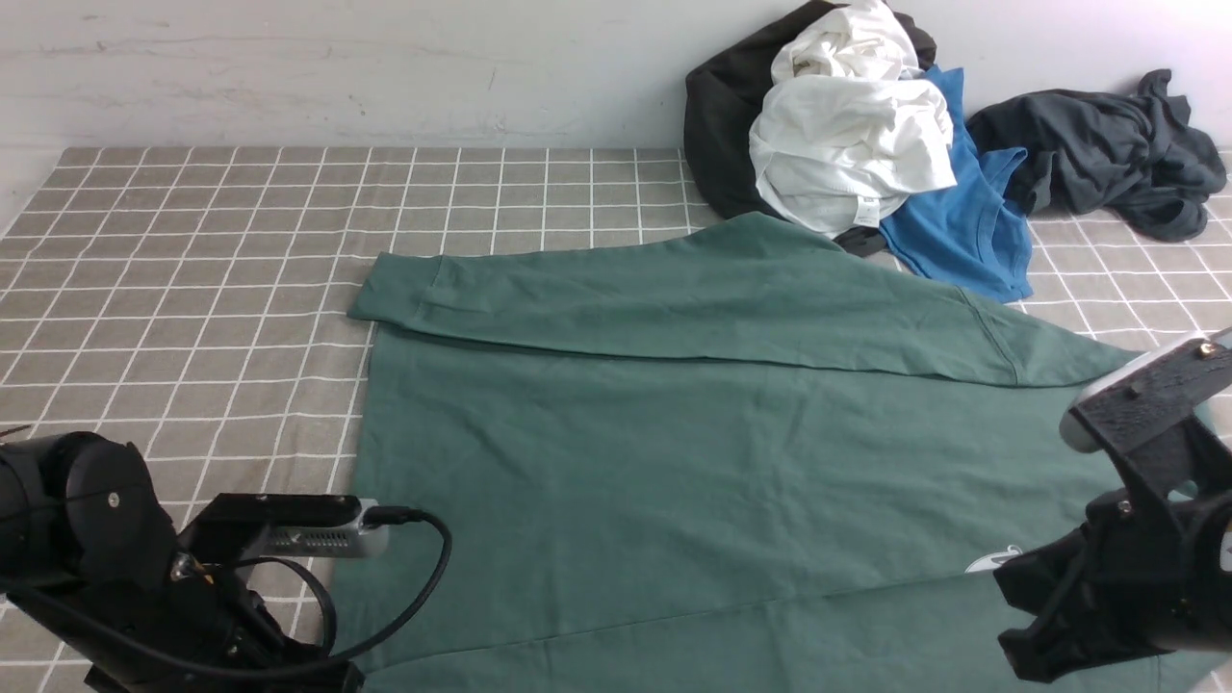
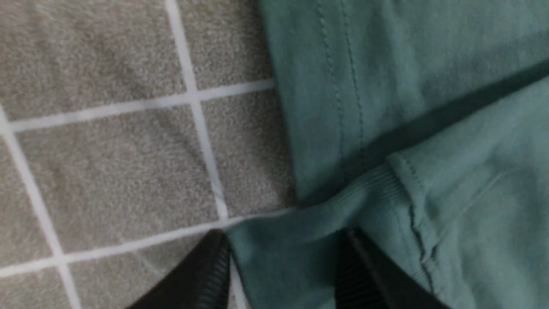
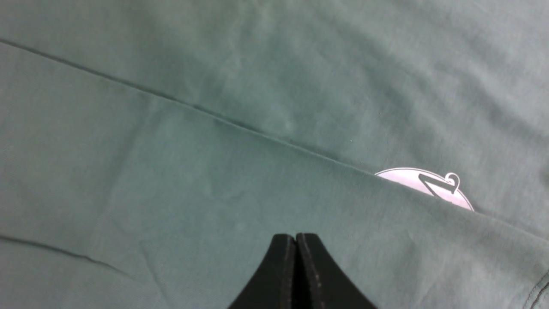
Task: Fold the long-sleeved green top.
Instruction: Use the left arm to clamp the cuff closest to it
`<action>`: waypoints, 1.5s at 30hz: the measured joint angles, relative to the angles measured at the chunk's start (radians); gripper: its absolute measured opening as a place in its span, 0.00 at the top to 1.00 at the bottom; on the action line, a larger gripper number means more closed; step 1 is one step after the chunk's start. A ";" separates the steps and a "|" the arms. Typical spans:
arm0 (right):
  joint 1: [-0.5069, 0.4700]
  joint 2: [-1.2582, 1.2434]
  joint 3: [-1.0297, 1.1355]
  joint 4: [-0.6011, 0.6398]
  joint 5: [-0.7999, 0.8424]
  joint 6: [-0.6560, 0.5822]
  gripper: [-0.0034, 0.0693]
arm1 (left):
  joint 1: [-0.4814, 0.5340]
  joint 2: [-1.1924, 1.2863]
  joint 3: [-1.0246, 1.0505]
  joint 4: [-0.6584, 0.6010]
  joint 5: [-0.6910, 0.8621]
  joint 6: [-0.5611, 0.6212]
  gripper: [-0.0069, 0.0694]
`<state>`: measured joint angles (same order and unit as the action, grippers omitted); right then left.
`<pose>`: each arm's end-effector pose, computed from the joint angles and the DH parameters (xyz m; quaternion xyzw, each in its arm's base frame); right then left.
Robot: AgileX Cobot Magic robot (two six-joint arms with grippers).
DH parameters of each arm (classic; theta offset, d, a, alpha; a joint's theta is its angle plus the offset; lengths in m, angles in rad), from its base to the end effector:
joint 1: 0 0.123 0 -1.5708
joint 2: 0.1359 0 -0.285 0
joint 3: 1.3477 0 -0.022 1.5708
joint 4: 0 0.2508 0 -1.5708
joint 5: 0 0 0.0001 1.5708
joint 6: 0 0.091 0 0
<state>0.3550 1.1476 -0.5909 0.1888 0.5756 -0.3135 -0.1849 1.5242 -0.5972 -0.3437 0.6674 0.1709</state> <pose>0.1832 0.0778 0.2245 -0.2558 0.9288 0.0754 0.2572 0.2102 -0.0586 0.1462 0.0455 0.9924 -0.1103 0.0306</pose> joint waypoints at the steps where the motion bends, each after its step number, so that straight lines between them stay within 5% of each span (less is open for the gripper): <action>1: 0.000 0.000 0.000 0.000 0.000 -0.001 0.97 | -0.003 0.001 0.000 0.004 -0.006 -0.001 0.61; 5: 0.000 0.000 0.000 0.000 0.000 -0.003 0.97 | -0.010 -0.023 -0.003 -0.004 -0.012 -0.003 0.84; 8: 0.000 0.000 0.000 0.000 -0.001 -0.003 0.97 | -0.011 -0.079 -0.033 0.000 -0.005 -0.003 0.87; 15: 0.000 0.000 0.000 -0.003 -0.015 -0.003 0.97 | -0.011 -0.221 -0.211 0.035 0.048 0.004 0.87; 19: 0.000 0.000 0.000 -0.007 -0.017 -0.003 0.97 | -0.011 -0.188 -0.328 0.093 0.214 -0.009 0.87; 34: 0.000 0.000 0.000 0.004 -0.018 -0.018 0.97 | -0.011 0.007 -0.337 0.196 0.508 -0.053 0.85; 40: 0.000 0.000 0.000 0.030 -0.018 -0.022 0.97 | -0.011 0.001 -0.338 0.222 0.506 -0.057 0.66; 45: 0.000 0.000 0.000 0.034 -0.018 -0.022 0.97 | -0.011 0.001 -0.338 0.215 0.520 -0.049 0.62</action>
<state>0.3550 1.1476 -0.5909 0.2226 0.5580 -0.3357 -0.1963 1.5256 -0.9350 -0.1282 1.1870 0.1220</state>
